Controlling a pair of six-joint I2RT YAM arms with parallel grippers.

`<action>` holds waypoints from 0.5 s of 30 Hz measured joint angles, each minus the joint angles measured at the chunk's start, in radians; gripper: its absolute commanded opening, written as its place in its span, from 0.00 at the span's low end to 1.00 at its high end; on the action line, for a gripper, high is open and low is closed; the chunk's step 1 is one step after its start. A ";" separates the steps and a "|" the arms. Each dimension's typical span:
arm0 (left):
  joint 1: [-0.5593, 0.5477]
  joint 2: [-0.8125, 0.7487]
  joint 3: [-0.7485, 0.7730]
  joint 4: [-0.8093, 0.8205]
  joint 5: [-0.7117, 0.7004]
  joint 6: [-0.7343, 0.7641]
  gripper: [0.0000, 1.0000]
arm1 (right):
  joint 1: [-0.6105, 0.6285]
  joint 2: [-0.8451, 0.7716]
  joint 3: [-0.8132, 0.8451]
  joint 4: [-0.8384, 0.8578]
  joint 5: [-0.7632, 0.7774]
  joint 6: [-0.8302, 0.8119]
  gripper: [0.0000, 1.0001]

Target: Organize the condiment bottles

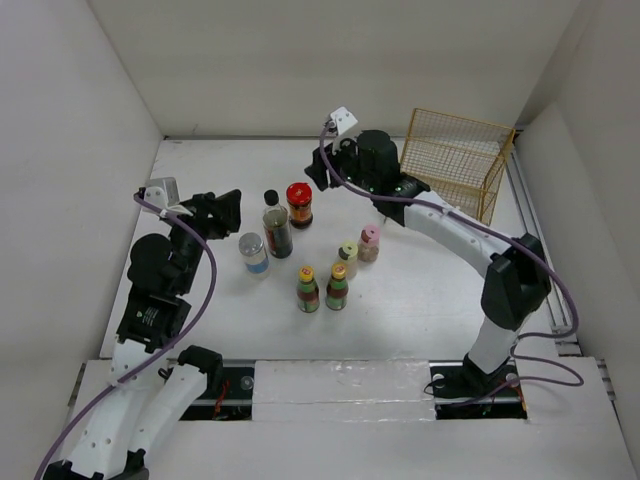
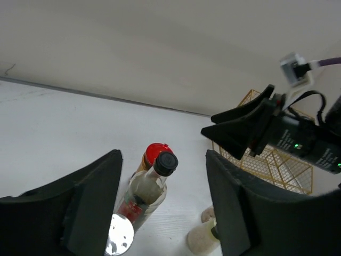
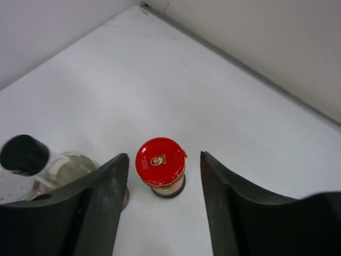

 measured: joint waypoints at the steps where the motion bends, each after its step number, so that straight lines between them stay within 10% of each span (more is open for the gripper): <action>1: 0.000 0.002 0.000 0.000 -0.001 0.000 0.62 | -0.009 0.023 0.003 -0.013 -0.008 0.001 0.67; 15: 0.000 0.021 -0.002 0.000 -0.018 -0.001 0.71 | 0.003 -0.136 -0.231 -0.087 -0.094 -0.035 0.68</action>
